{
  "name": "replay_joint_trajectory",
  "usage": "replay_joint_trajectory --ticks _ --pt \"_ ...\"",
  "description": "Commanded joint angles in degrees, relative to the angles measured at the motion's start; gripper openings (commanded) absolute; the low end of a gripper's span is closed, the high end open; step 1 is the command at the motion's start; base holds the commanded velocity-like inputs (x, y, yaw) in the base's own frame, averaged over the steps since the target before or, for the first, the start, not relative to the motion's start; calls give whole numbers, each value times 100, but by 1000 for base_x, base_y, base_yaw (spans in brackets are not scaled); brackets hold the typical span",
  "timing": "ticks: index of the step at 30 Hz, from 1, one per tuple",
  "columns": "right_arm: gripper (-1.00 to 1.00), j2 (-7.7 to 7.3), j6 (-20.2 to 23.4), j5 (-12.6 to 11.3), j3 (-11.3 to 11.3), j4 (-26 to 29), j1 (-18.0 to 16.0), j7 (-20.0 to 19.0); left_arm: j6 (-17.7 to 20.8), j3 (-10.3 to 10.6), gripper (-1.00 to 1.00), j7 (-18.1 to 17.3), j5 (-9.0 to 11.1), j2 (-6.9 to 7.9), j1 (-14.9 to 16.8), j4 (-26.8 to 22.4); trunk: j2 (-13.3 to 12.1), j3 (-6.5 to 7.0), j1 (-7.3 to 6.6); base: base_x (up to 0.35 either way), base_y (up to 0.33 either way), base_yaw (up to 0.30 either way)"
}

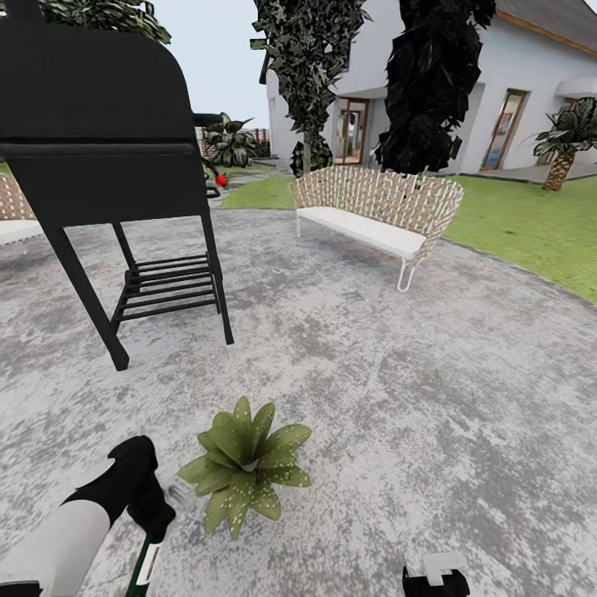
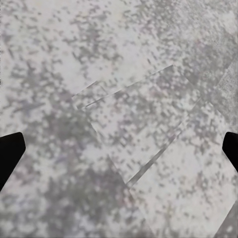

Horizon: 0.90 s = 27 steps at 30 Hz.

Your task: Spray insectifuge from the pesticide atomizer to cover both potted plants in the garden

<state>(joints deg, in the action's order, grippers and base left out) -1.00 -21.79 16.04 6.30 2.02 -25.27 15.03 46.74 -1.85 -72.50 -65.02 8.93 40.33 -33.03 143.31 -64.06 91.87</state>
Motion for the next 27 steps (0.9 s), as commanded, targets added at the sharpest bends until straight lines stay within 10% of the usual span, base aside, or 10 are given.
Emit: replay_joint_trajectory --ticks 1,7,19,27 --pt "100 2 -19 60 47 -8 -4 17 49 -71 -100 68 -44 0 0 -6 2 -5 -1 0 0 0" --pt "100 3 -19 65 47 -17 -4 17 -220 -365 -100 783 363 -113 -18 -1 2 -5 -1 0 0 0" --pt "100 2 -19 65 47 -17 -4 17 -304 -291 -100 53 358 186 364 3 2 -5 -1 0 0 0" --pt "100 0 -19 62 47 -9 -4 17 -297 -51 -100 36 386 121 314 21 2 -5 -1 0 0 0"
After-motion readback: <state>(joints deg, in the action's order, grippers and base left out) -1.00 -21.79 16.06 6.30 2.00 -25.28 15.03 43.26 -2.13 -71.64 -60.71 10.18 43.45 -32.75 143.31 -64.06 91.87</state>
